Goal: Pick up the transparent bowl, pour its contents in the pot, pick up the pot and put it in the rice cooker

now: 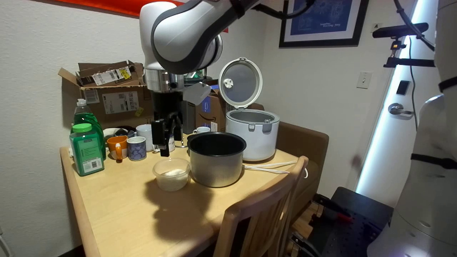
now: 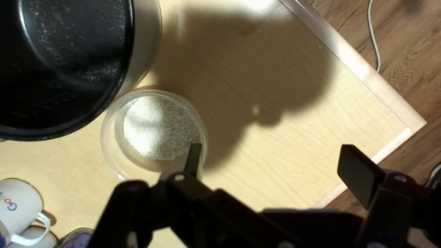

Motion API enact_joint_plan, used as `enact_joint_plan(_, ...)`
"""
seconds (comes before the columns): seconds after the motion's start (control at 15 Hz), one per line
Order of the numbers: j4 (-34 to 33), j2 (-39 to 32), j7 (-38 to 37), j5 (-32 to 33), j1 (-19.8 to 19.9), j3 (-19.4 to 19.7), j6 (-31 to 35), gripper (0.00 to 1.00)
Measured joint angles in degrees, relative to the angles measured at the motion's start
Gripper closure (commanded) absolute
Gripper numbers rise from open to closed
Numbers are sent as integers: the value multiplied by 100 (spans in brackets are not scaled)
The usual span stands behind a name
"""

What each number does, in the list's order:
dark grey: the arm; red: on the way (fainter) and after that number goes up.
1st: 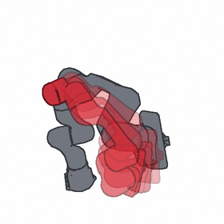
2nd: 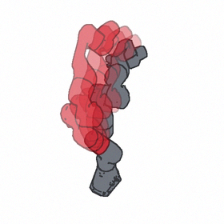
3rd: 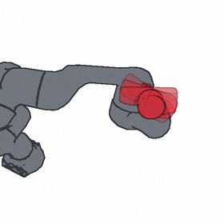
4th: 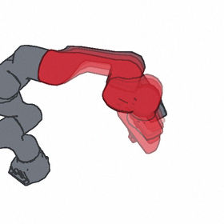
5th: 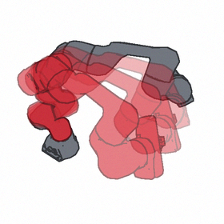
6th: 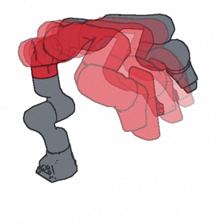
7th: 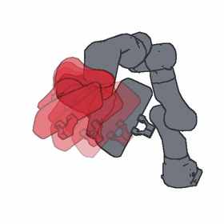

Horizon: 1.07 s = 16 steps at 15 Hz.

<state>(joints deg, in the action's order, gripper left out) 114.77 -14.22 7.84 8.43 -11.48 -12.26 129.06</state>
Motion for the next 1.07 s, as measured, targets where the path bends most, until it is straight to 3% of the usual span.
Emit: enact_joint_plan(1.07,-1227,-1895,-502,250,-229,453,18,0)
